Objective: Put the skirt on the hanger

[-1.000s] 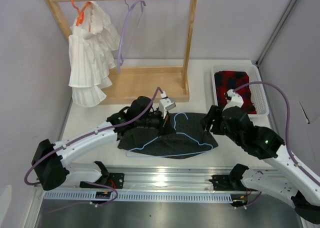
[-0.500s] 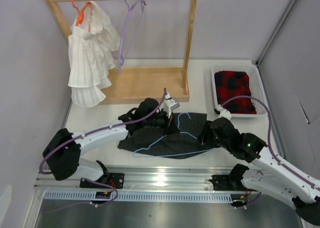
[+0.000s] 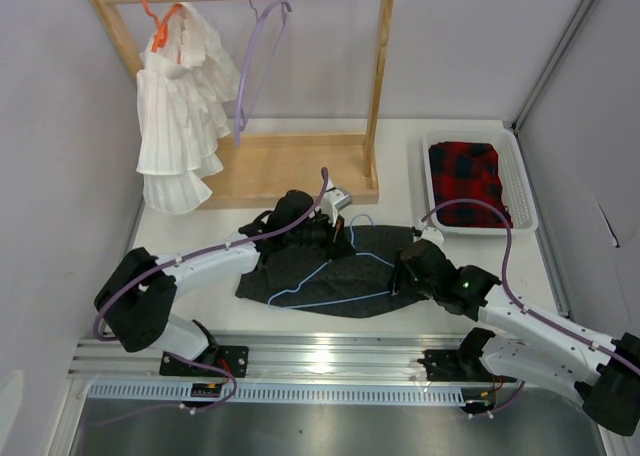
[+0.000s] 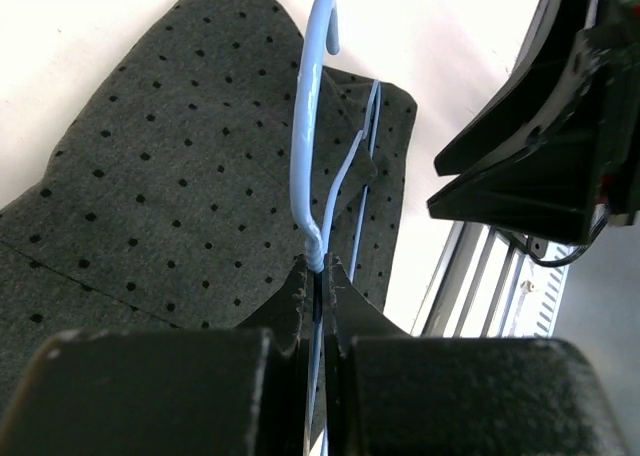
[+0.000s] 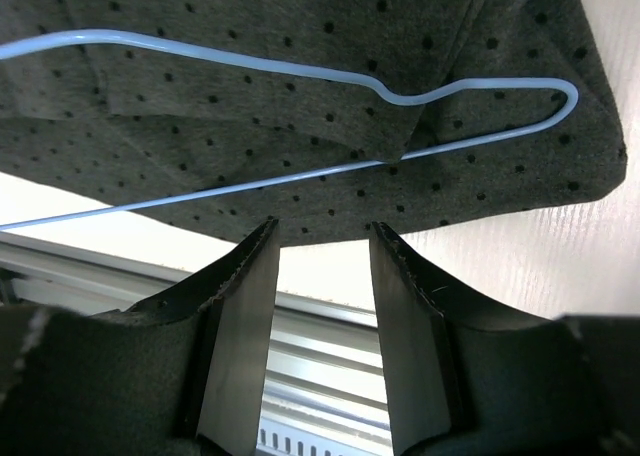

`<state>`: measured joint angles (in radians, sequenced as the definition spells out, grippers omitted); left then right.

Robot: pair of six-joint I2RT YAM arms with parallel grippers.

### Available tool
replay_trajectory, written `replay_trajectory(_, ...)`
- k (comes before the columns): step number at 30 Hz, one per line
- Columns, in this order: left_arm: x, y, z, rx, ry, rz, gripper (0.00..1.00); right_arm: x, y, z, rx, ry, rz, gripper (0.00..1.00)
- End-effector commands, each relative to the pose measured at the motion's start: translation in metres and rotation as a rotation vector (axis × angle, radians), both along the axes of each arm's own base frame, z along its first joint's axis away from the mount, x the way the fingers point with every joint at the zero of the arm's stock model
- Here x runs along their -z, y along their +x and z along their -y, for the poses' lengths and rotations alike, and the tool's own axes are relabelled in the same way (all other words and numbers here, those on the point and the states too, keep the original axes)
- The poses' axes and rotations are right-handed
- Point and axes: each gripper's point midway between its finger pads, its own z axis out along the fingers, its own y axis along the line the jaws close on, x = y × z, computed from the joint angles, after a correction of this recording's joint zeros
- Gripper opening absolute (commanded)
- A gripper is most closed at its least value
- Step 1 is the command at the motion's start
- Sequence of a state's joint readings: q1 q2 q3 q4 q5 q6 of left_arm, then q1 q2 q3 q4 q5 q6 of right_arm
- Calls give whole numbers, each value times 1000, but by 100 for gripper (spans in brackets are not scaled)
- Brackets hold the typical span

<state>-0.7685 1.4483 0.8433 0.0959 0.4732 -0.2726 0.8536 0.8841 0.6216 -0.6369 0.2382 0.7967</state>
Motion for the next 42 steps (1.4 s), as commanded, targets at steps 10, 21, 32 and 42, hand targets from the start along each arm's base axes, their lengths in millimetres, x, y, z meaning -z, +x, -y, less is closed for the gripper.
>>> replay_trajectory(10,13,3,0,-9,6,-16,0,35,11,-4,27,9,25,51)
replay_trajectory(21,15,2,1,-3,2,-28,0,44,34,-5,62,53,118,50)
replay_trajectory(32,24,1,0,2,22,-37,0,52,42,3,106,45,160,46)
replay_trajectory(42,29,2,-1,-2,35,-34,0,53,44,6,119,58,194,45)
